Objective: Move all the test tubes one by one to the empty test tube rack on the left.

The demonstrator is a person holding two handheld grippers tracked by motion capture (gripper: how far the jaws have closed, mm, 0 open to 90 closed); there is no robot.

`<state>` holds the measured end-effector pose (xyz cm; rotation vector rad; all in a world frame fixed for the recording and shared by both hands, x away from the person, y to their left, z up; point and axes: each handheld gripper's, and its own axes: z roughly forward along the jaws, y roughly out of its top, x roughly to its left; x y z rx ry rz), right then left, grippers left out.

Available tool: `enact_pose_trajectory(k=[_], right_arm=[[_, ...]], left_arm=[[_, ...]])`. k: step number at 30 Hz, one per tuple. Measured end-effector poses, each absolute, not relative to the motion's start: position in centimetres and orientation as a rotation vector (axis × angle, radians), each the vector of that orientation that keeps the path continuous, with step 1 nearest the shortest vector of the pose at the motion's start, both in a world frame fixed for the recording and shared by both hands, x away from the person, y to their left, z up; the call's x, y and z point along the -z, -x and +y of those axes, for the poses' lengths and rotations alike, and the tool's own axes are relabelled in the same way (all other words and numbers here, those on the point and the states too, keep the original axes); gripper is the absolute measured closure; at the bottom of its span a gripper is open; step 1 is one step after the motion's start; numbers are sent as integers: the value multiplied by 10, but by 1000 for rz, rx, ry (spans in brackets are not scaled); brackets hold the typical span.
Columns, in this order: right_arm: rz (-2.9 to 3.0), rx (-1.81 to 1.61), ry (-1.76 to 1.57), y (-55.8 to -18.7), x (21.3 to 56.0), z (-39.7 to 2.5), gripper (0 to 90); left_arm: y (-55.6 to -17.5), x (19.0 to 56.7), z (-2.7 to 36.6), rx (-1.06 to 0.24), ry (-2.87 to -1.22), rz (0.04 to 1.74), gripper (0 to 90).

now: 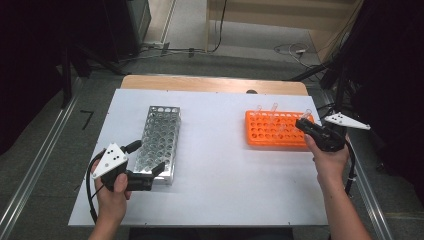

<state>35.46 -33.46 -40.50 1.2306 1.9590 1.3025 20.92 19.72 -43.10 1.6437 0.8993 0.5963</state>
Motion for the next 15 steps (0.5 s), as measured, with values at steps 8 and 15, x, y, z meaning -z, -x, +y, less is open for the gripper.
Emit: enact_pose_trajectory(k=[8, 15], right_arm=[[2034, -1331, -1165, -333, 400, -314, 741], [2088, -1357, -1120, -323, 399, -290, 741]], left_arm=[[-216, 424, 182, -560, -1670, 859, 10], [-224, 417, 166, -533, -1682, 822, 11]])
